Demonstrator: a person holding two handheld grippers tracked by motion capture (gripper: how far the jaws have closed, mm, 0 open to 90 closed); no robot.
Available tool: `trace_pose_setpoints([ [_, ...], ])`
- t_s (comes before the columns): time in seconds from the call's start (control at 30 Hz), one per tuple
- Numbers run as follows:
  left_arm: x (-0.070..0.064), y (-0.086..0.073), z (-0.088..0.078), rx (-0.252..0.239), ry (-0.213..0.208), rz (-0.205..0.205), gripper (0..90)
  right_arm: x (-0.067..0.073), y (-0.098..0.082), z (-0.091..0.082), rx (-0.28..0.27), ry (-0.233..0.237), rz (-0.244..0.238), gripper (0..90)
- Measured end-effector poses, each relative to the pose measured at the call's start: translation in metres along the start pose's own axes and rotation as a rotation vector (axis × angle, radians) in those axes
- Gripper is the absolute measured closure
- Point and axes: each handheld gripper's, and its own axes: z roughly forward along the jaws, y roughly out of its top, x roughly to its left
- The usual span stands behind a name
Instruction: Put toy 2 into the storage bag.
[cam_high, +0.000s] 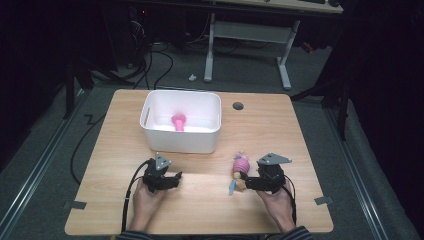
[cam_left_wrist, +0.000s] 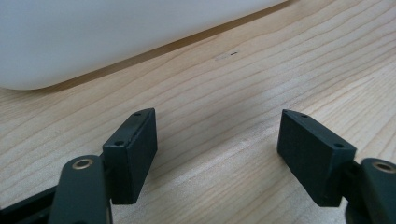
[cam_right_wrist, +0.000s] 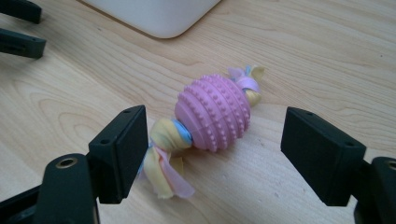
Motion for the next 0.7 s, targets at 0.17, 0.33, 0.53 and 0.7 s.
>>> trace_pose_setpoints([
  [0.17, 0.0, 0.0, 0.0, 0.001, -0.002, 0.001, 28.5, 0.0, 0.007, 0.014, 0.047, 0.001, 0.009, 24.0],
  [0.33, 0.0, 0.0, 0.0, 0.001, -0.003, 0.002, 28.3, -0.002, 0.01, 0.024, 0.071, -0.004, 0.027, 24.4],
  [0.53, 0.0, 0.0, 0.0, 0.003, -0.009, 0.007, 26.4, -0.003, 0.013, 0.034, 0.076, 0.015, 0.051, 24.9],
  [0.7, -0.001, 0.0, 0.0, 0.003, -0.01, 0.008, 26.1, -0.005, 0.014, 0.042, 0.092, 0.016, 0.06, 25.9],
])
